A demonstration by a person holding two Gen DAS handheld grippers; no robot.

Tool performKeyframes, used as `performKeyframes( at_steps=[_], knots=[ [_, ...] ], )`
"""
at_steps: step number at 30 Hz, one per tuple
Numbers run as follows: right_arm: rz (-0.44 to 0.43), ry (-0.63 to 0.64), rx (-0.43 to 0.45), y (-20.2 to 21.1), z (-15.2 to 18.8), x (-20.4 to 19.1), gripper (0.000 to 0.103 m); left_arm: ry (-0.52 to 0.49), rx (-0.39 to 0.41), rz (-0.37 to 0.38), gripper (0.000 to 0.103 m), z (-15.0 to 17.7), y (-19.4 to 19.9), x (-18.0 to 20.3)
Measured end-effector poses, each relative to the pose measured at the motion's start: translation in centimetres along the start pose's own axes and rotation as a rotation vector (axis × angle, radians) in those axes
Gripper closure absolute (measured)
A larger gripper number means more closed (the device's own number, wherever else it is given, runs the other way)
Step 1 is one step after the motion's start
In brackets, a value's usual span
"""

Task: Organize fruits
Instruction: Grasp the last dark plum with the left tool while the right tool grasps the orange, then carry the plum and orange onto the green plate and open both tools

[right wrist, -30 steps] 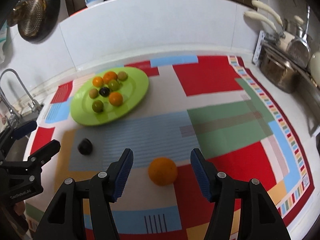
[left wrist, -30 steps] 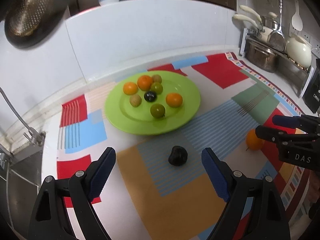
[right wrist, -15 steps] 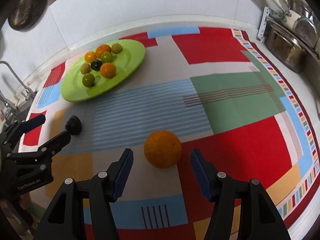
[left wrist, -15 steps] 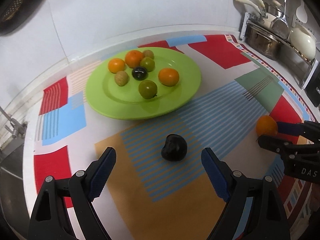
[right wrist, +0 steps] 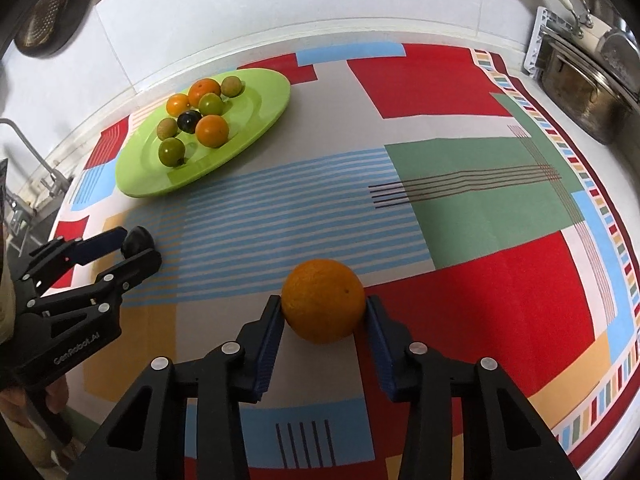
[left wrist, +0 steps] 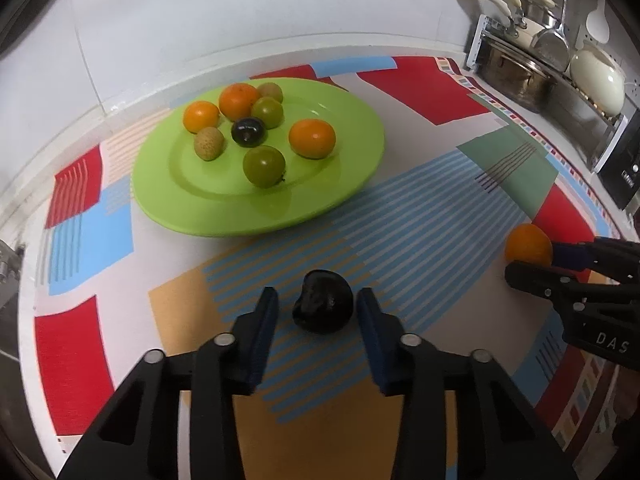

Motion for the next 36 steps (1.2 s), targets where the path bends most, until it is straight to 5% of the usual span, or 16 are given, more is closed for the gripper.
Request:
performKeyframes(
  at_steps=[3,36],
  knots=[
    [0.002,0.015,0.005,0.0,0.0,-0.1,0.062,0.013,0.004,0.011,0.073,-0.1,0.0,0.0],
    [-0.199,0.134,0.211,4.4,-6.1,-5.3,0.062,0.041,0.204,-0.071,0.074,-4.3,8.1,-2.0]
  ],
)
Point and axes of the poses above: each gripper's, at about its wrist camera, not at the fingertips, and y roughly against the way its jaws point, x to its right, z to its underside, the point moved 8 cm from there along -y, roughly the way its jaws point, and after that the axes turned 10 degrees about x, right-handed, at the moved point
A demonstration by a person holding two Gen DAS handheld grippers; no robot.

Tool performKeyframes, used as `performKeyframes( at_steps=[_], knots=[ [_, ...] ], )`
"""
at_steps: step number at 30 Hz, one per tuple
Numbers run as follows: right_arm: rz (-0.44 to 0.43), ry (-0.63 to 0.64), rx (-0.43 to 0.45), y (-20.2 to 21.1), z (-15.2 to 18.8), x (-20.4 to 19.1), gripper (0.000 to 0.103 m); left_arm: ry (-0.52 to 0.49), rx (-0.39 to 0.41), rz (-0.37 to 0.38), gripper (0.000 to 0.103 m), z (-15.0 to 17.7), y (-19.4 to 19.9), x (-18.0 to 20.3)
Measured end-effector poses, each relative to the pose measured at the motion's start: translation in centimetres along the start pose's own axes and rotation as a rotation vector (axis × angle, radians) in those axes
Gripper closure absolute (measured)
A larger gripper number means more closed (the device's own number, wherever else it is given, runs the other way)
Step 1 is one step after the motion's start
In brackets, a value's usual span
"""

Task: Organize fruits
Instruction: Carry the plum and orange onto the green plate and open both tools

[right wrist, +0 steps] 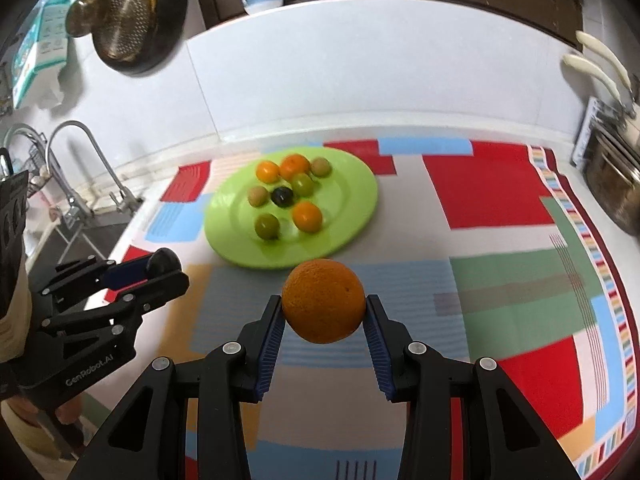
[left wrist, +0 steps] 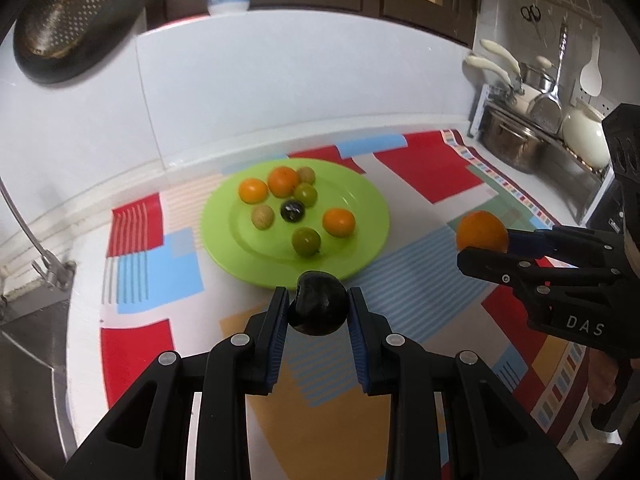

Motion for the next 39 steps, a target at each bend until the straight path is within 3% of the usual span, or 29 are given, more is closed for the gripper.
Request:
performKeyframes(
  at_steps=[22,39],
  knots=[
    [-0.038,0.098,0.113,-2.9,-6.6,-0.9,0.062,0.001,0.09,-0.064,0.074,-4.8,-1.7,-3.0],
    [-0.04,0.125,0.103,-8.8,-9.1,0.0,0.062,0.038,0.032,-0.081,0.074,-5.1,-7.1,-5.0]
  ],
)
Point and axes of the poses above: each gripper's, at about its wrist camera, not at the fingertips, and y roughly against the way its jaws point, x to its right, z to its underside, the point moved 8 cm from there along -y, roughly the way its jaws point, and after that the axes turned 10 degrees about x, right-handed, at the moved point
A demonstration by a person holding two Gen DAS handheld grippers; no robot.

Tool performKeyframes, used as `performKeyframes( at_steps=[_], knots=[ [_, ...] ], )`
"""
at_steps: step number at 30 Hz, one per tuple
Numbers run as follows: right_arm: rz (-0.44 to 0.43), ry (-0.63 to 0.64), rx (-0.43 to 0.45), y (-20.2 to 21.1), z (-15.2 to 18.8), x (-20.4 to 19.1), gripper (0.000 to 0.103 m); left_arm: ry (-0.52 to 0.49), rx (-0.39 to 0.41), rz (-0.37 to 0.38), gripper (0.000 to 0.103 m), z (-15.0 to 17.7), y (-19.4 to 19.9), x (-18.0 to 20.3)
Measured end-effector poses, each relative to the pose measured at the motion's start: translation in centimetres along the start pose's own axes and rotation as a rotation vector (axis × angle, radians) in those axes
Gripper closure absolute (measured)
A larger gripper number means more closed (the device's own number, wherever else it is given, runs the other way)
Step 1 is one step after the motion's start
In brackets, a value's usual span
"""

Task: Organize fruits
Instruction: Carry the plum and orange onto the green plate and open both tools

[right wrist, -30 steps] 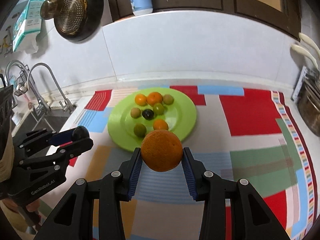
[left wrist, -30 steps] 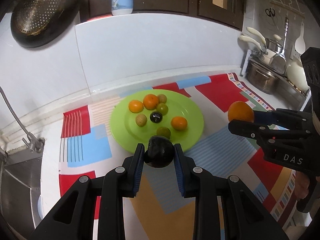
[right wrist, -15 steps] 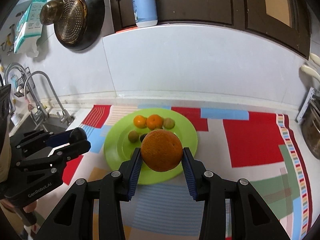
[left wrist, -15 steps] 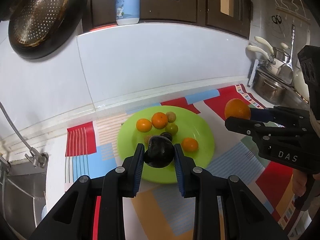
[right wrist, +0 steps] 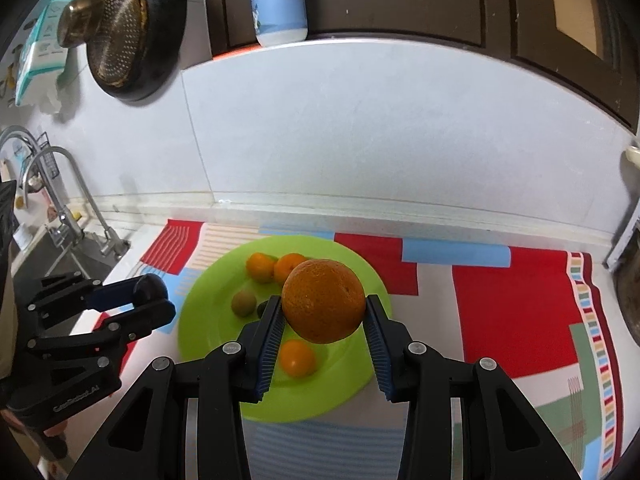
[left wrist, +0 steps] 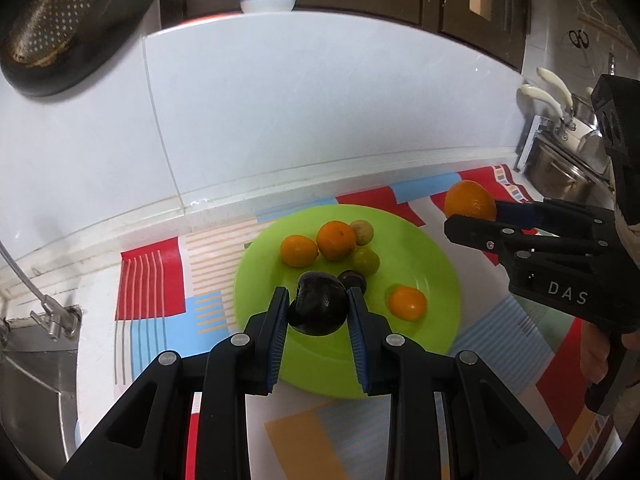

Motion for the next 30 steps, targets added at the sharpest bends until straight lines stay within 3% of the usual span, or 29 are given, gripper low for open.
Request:
performKeyframes(
  at_steps=[20,23,25,26,28,30],
  knots=[
    [-0.042,-0.025,-0.108,-7.2,2.9,1.3,0.062,0.013,-0.092,0.025,0.073,1.9,-5.6,-0.2],
    [-0.046,-0.027,-0.115,-7.6,3.1,1.2,0.062,0.015,-0.091,0.021,0.063,1.8,-5.8,-0.4],
    [-0.047,-0.023,-0.129,-7.8,3.4,1.1,0.061,0.019,-0.087,0.017,0.062,1.6,-5.6,-0.5],
    [-0.05,-0.023,-0.129,-7.8,3.4,1.1,0.06,0.02,-0.084,0.014,0.062,1.5,-5.6,-0.7],
    [-0.036,-0.017,-0.113,-7.5,3.2,1.1,0.046,0.022,-0.078,0.008,0.061,1.4,-5.3,-0.8],
    [-0.024,-0.013,-0.096,-7.0,3.0,1.1,0.045,0.026,-0.065,-0.002,0.059,1.1,-4.6,-1.0]
  ],
)
Point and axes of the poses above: each gripper's, at about its wrist camera, not at the fingertips, and y roughly against the way its jaws point, x to its right, z to its underside, the point moved 8 cm from there along -y, roughly the way its jaws point, and after that the axes turned 10 degrees about x, right-handed, at the moved point
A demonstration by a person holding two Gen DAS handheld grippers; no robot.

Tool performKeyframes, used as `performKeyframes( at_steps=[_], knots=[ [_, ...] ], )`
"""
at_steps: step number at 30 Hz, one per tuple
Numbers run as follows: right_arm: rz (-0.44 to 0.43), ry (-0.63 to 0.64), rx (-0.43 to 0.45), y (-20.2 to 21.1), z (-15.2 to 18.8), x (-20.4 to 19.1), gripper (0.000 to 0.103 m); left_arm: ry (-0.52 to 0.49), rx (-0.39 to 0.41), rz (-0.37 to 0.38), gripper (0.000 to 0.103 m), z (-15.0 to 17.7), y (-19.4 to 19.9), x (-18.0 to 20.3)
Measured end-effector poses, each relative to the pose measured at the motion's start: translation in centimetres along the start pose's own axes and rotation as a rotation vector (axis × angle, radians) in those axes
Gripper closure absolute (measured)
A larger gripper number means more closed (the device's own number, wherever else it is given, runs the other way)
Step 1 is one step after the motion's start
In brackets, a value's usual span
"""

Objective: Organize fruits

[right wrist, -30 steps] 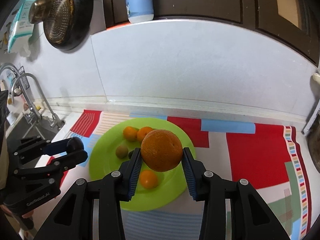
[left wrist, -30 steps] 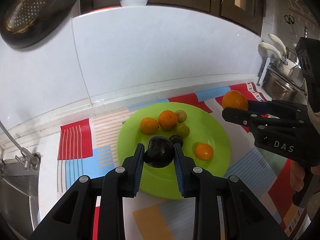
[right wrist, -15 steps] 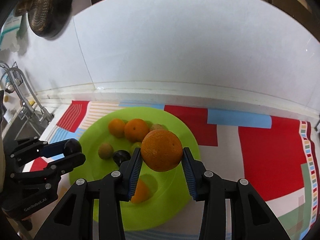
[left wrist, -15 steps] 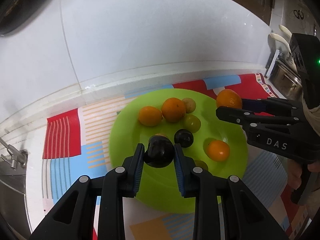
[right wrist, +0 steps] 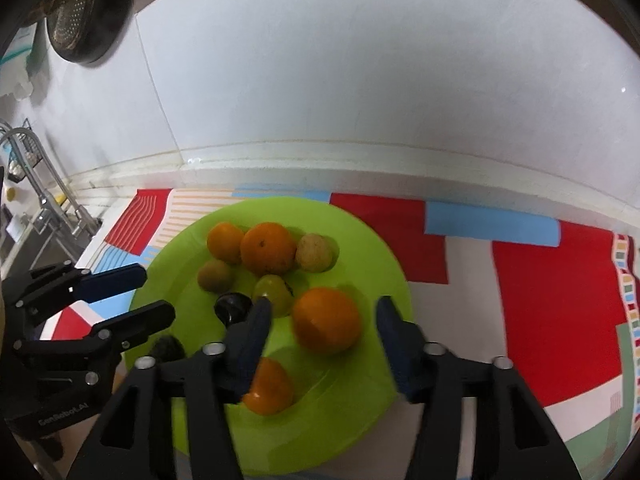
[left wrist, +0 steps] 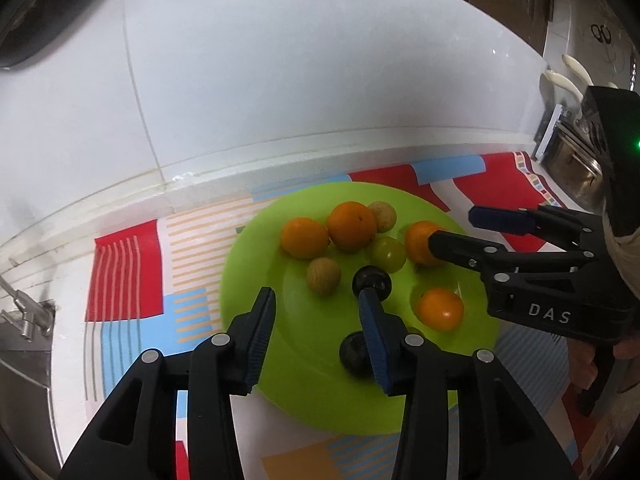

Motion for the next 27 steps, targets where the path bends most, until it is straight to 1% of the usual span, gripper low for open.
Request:
performKeyframes(
  at_steps=[5,7,9,11,15,16,18,21,24,27],
  knots=[
    [0.017,-0.003,0.034,2.2,-0.5,-0.2,0.045,0.006,0.043,-0.022,0.056,-0.8,2.2,-0.2],
    [0.026,0.004,0.049,3.3,-0.6,-0.3,0.045,0.01,0.066,-0.037,0.049,-1.1,3.5,-0.3],
    [0.034,0.002,0.068,4.6,-0.8,-0.4,0.045,0.017,0.091,-0.047,0.047,-1.5,4.7,-0.2],
    [0.039,0.002,0.09,5.9,-0.9,-0.8,0.042,0.023,0.116,-0.062,0.043,-1.8,6.2,-0.1],
    [0.051,0.003,0.137,9.0,-1.2,-1.6,0.041,0.048,0.169,-0.09,0.03,-2.0,9.3,0.0],
    [0.052,0.0,0.146,9.8,-1.2,-1.7,0.038,0.052,0.18,-0.099,0.026,-2.0,9.9,0.0],
    [0.057,-0.006,0.171,11.4,-1.3,-2.0,0.036,0.063,0.202,-0.122,0.021,-1.7,11.6,0.1],
    [0.073,0.003,0.199,13.6,-1.1,-2.5,0.035,0.069,0.226,-0.152,0.017,-1.2,13.9,0.3],
    [0.09,0.007,0.223,15.9,-0.8,-3.0,0.03,0.069,0.238,-0.167,0.014,-0.6,16.0,0.6],
    [0.099,0.015,0.24,17.9,-0.3,-3.5,0.029,0.057,0.253,-0.183,0.012,0.0,17.9,1.1]
  ],
)
Point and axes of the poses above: each gripper's, at about its wrist camera, not at the fingertips, and y roughly against the way its jaws point, x to its right, z to its underside, the point moved 8 cm from there along -y, roughly the way its jaws point, and after that the axes turned 10 degrees about x, right-handed, at the moved point
